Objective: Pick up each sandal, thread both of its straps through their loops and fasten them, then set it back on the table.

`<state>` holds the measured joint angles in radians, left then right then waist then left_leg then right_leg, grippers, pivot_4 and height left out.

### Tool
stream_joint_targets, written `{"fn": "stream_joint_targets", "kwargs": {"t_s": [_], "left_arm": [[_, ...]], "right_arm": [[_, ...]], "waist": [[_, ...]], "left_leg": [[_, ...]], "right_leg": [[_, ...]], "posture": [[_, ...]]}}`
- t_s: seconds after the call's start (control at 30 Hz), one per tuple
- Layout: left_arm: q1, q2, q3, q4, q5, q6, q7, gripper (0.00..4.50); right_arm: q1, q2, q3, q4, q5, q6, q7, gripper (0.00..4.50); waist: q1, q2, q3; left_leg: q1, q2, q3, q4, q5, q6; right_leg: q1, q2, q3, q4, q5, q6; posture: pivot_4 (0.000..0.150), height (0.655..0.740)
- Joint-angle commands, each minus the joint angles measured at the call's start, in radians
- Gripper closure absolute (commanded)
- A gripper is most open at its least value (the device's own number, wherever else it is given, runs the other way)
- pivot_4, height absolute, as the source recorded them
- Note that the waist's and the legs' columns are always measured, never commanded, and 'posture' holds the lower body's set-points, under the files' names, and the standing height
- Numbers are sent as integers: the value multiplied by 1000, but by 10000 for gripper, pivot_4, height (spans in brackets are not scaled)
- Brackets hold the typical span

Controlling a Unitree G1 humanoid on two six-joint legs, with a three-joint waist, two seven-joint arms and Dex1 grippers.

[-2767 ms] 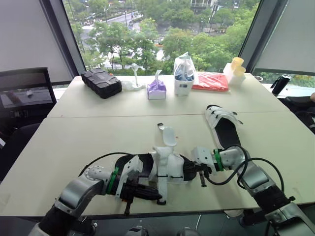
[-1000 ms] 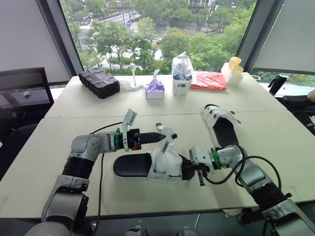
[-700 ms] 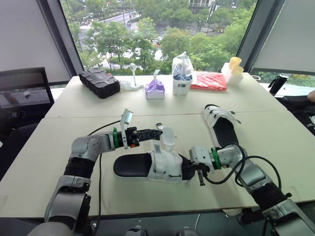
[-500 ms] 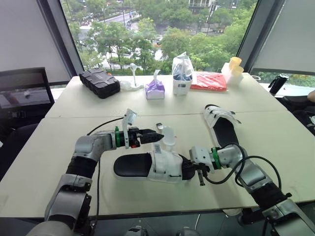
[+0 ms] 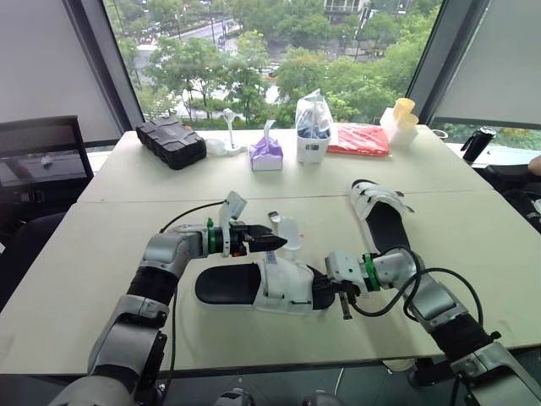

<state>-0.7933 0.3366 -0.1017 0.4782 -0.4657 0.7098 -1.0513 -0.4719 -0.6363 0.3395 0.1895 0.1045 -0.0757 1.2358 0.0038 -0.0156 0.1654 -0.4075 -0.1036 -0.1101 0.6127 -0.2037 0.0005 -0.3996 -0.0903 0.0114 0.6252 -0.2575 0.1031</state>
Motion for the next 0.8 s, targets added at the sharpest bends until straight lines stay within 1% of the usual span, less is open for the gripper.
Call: {"fn": "stream_joint_targets", "kwargs": {"t_s": [0.03, 0.07, 0.1, 0.17, 0.2, 0.37, 0.5, 0.57, 0.8], "left_arm": [[-24, 6, 28, -13, -12, 8, -24, 23518], [-25, 8, 30, -16, -15, 14, -29, 27892], [-26, 11, 32, -19, -20, 21, -37, 33409], [-29, 20, 40, -30, -34, 45, -56, 42952], [-30, 23, 45, -34, -40, 53, -64, 44609], [-41, 19, 85, -47, -81, 73, -93, 44609], [-56, -1, 144, -46, -142, 97, -97, 44609], [-55, -11, 162, -54, -161, 74, -114, 44609], [-48, -22, 176, -82, -204, 86, -148, 44609]], "right_arm": [[25, -8, 34, 77, -81, 22, -17, 45000], [24, -8, 34, 78, -81, 21, -17, 45000], [23, -7, 35, 79, -82, 20, -17, 45000], [21, -5, 36, 83, -83, 18, -17, 45000], [19, -4, 38, 85, -83, 17, -18, 45000], [15, -4, 41, 91, -83, 12, -17, 45000], [18, -7, 42, 86, -83, 11, -16, 45000], [20, -10, 41, 83, -82, 12, -15, 45000], [24, -16, 40, 79, -82, 13, -12, 45000]], "waist": [[0, 0, 0], [0, 0, 0], [0, 0, 0], [0, 0, 0], [0, 0, 0], [-1, 0, 0], [-2, 0, 0], [-2, 0, 0], [-1, 0, 0]], "left_leg": [[0, 0, 0, 0, 0, 0], [0, 0, 0, 0, 0, 0], [0, 0, 0, 0, 0, 0], [0, 0, 0, 0, 0, 0], [0, 0, 0, 0, 0, 0], [0, 0, 0, 0, 0, 0], [0, 0, 0, 0, 0, 0], [0, 0, 0, 0, 0, 0], [0, 0, 0, 0, 0, 0]], "right_leg": [[0, 0, 0, 0, 0, 0], [0, 0, 0, 0, 0, 0], [0, 0, 0, 0, 0, 0], [0, 0, 0, 0, 0, 0], [0, 0, 0, 0, 0, 0], [0, 0, 0, 0, 0, 0], [0, 0, 0, 0, 0, 0], [0, 0, 0, 1, 0, 0], [0, 0, 0, 1, 0, 0]], "posture": [[1500, 7400], [1500, 7400], [1500, 7400], [1500, 7400], [1500, 7400], [1500, 7400], [1500, 7400], [1500, 7400], [1500, 7400]]}}
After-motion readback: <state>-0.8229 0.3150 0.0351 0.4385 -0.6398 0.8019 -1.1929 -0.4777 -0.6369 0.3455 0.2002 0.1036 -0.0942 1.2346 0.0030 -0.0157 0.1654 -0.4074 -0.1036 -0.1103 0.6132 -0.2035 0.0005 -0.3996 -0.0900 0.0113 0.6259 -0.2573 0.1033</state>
